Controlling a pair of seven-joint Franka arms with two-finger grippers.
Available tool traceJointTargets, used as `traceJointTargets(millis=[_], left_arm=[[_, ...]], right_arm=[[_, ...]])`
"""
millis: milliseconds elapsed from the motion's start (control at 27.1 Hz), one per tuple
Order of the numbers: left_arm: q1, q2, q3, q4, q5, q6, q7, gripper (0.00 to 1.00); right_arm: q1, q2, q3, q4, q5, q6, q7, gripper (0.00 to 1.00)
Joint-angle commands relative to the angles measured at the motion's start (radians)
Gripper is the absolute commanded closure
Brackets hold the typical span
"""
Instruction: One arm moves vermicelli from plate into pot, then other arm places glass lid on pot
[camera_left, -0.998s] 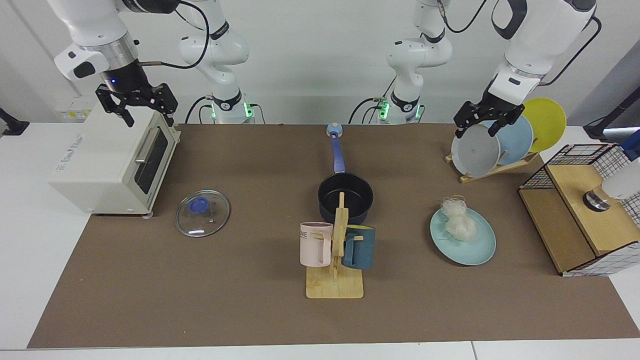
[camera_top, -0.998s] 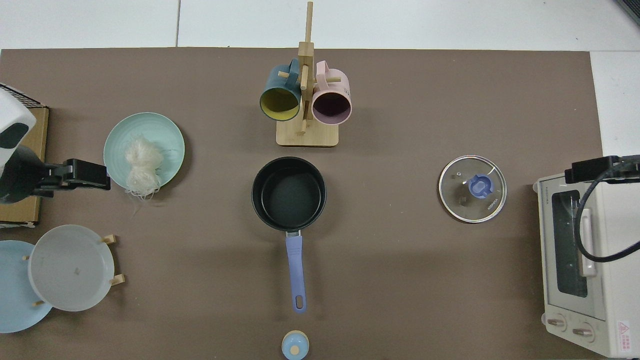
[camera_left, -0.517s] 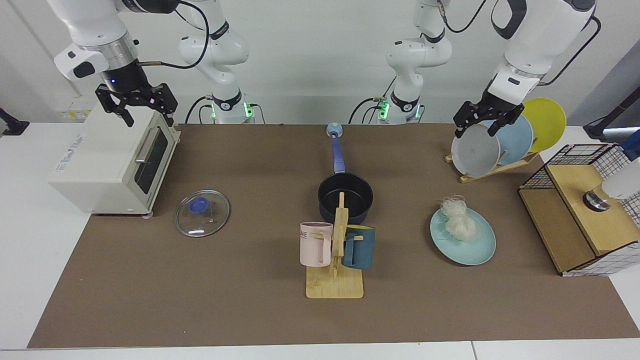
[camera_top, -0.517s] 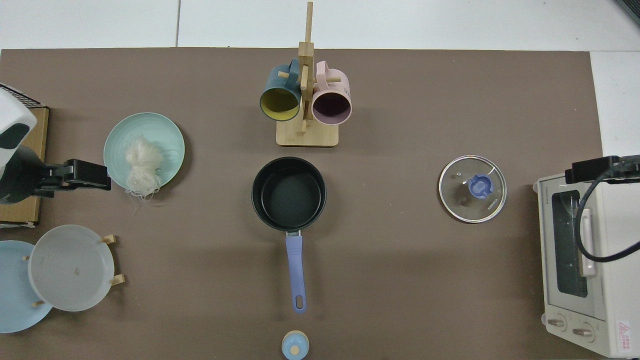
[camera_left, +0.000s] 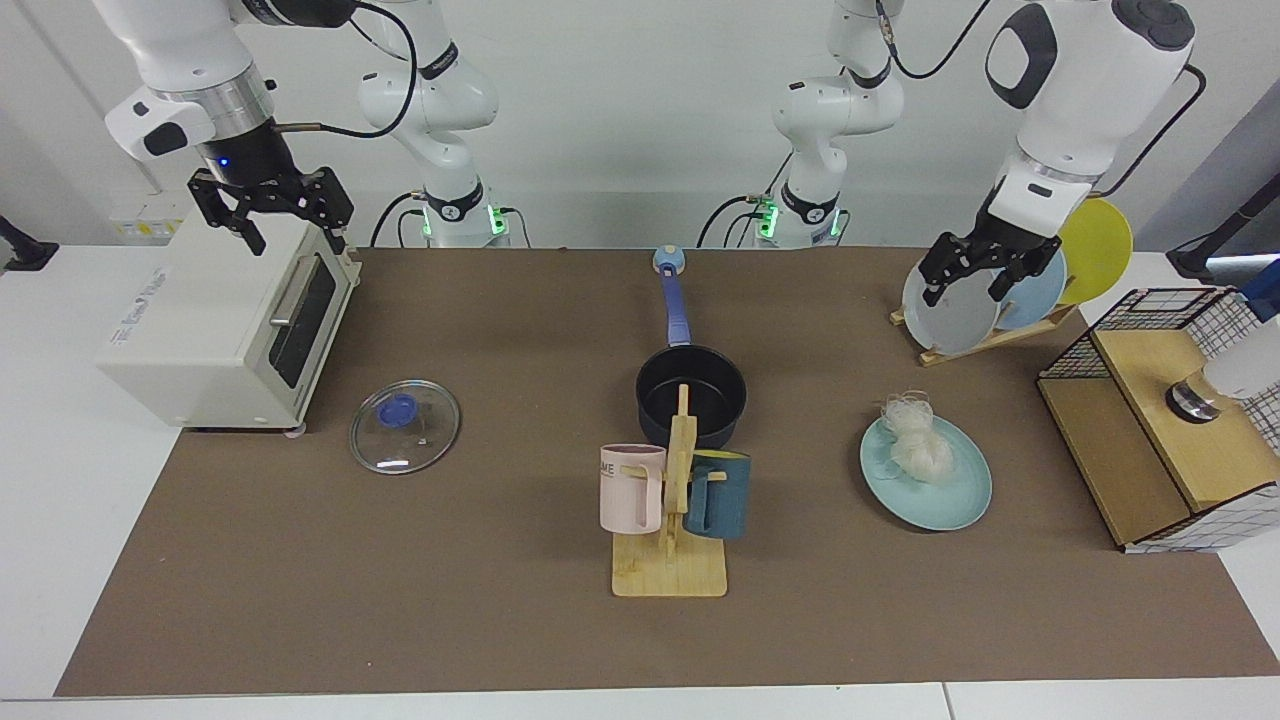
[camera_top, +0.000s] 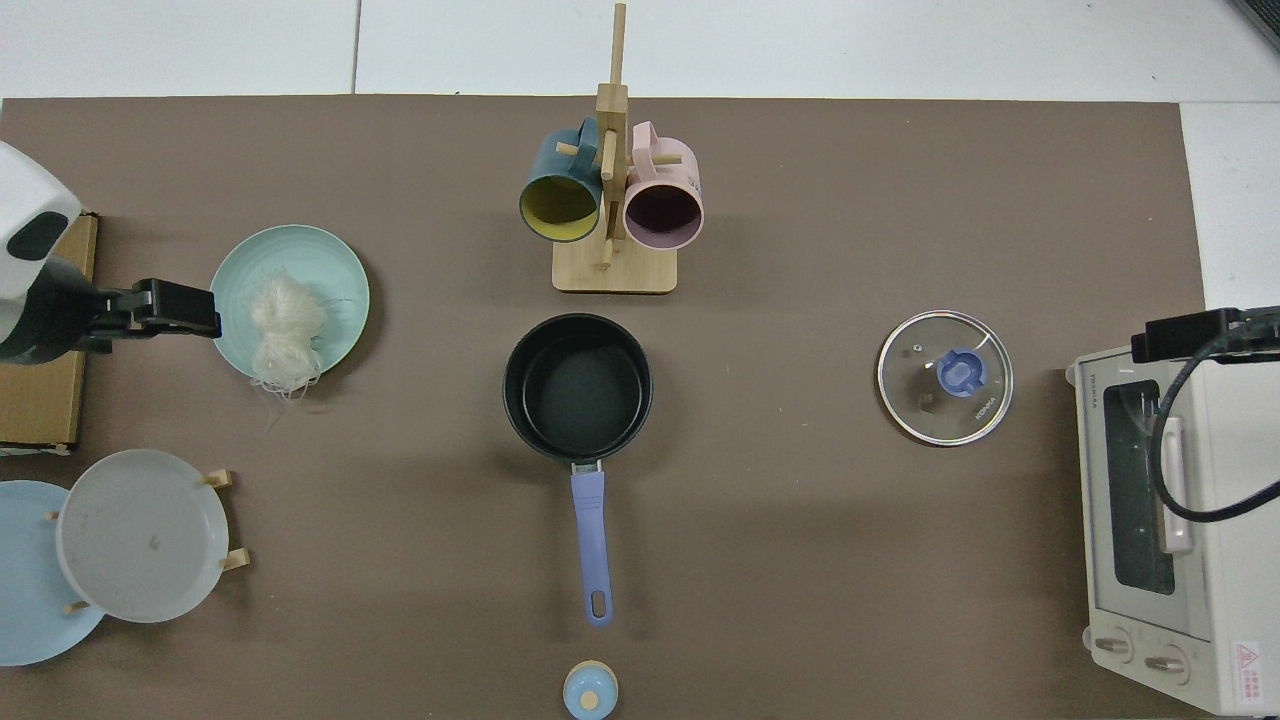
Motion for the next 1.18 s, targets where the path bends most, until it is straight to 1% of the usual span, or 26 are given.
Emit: traceJointTargets(millis=[0, 148, 259, 333, 406, 480, 628, 739, 887, 998, 1145], left_arm=[[0.025, 0.111, 0.011, 0.121, 0.032, -0.002, -0.002, 0.00], [0.042, 0.177, 0.011, 0.153, 0.032, 0.018, -0.004, 0.00], [0.045, 0.222, 0.011, 0.155, 0.030, 0.068, -0.007, 0.00], [0.053, 0.229, 0.012, 0.145, 0.030, 0.090, -0.007, 0.00], [0.088, 0.229, 0.012, 0.142, 0.029, 0.102, -0.002, 0.00], [0.102, 0.240, 0.011, 0.135, 0.027, 0.110, -0.002, 0.00], [0.096, 0.303, 0.009, 0.115, 0.030, 0.182, -0.013, 0.00], [0.097, 0.317, 0.009, 0.095, 0.030, 0.211, -0.063, 0.00], [0.096, 0.330, 0.008, 0.069, 0.030, 0.249, -0.083, 0.00], [0.074, 0.334, 0.006, 0.008, 0.032, 0.308, -0.119, 0.00], [0.044, 0.344, 0.006, -0.080, 0.032, 0.404, -0.174, 0.00]], right_arm=[[-0.002, 0.038, 0.006, -0.007, 0.005, 0.049, -0.002, 0.00], [-0.001, 0.077, 0.014, -0.002, 0.011, 0.078, -0.002, 0.00], [-0.001, 0.117, 0.020, -0.006, 0.011, 0.136, -0.003, 0.00], [0.004, 0.128, 0.022, -0.013, 0.013, 0.179, -0.014, 0.00], [0.024, 0.150, 0.028, -0.019, 0.010, 0.204, -0.011, 0.00], [0.029, 0.169, 0.028, -0.027, 0.011, 0.230, -0.008, 0.00], [0.027, 0.212, 0.028, -0.058, 0.014, 0.288, -0.014, 0.00], [0.029, 0.242, 0.028, -0.071, 0.014, 0.332, -0.014, 0.00], [0.029, 0.260, 0.037, -0.117, 0.016, 0.392, -0.022, 0.00], [0.029, 0.277, 0.039, -0.157, 0.014, 0.447, -0.025, 0.00], [0.029, 0.291, 0.039, -0.219, 0.014, 0.497, -0.022, 0.00]])
